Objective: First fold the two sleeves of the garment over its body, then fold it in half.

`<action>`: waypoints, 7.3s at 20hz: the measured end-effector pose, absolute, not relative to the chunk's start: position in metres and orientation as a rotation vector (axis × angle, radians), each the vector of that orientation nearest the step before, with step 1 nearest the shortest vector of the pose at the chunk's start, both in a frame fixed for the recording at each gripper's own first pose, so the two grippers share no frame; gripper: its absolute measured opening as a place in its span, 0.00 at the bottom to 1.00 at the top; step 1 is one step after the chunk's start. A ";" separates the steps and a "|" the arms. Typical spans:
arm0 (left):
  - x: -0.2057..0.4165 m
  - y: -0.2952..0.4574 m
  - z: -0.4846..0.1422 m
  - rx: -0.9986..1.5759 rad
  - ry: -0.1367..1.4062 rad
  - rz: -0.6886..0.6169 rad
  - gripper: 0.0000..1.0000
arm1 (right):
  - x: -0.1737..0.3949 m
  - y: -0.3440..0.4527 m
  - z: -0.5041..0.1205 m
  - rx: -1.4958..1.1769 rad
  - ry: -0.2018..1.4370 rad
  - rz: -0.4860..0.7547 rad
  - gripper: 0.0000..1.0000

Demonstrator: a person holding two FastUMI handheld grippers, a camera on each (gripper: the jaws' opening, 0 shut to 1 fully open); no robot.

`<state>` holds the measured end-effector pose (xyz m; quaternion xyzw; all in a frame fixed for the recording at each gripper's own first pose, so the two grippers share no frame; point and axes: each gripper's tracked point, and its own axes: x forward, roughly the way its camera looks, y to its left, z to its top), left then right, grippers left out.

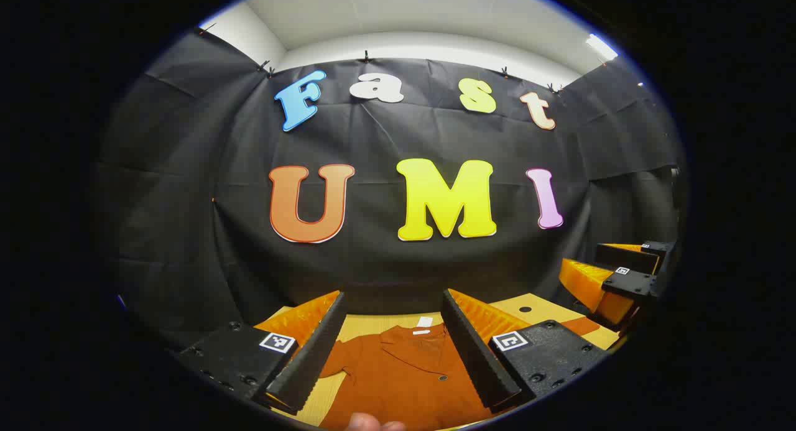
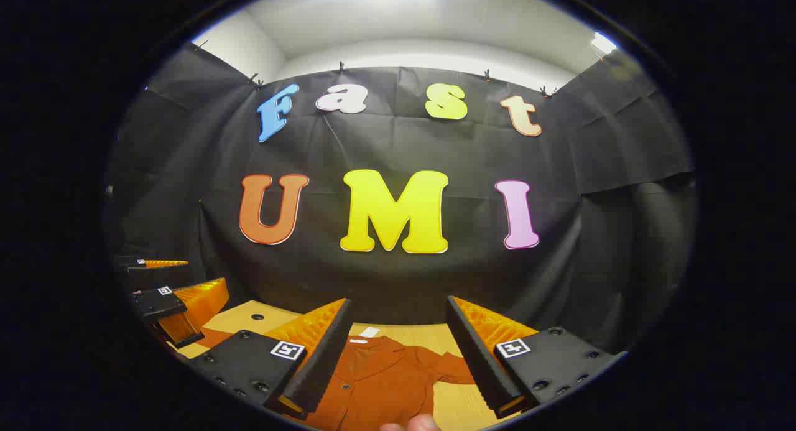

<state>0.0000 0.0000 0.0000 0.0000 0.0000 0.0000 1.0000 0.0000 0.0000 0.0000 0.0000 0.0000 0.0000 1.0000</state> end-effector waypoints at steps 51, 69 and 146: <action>0.021 -0.025 -0.037 0.013 0.115 0.034 0.99 | 0.055 -0.169 -0.065 0.106 0.198 -0.158 0.95; 0.044 -0.085 -0.065 0.106 0.261 0.073 0.99 | 0.117 -0.412 -0.286 0.199 0.645 -0.321 0.94; -0.040 0.273 -0.080 -0.057 0.163 0.436 0.99 | 0.259 0.271 -0.263 -0.137 0.812 0.163 0.00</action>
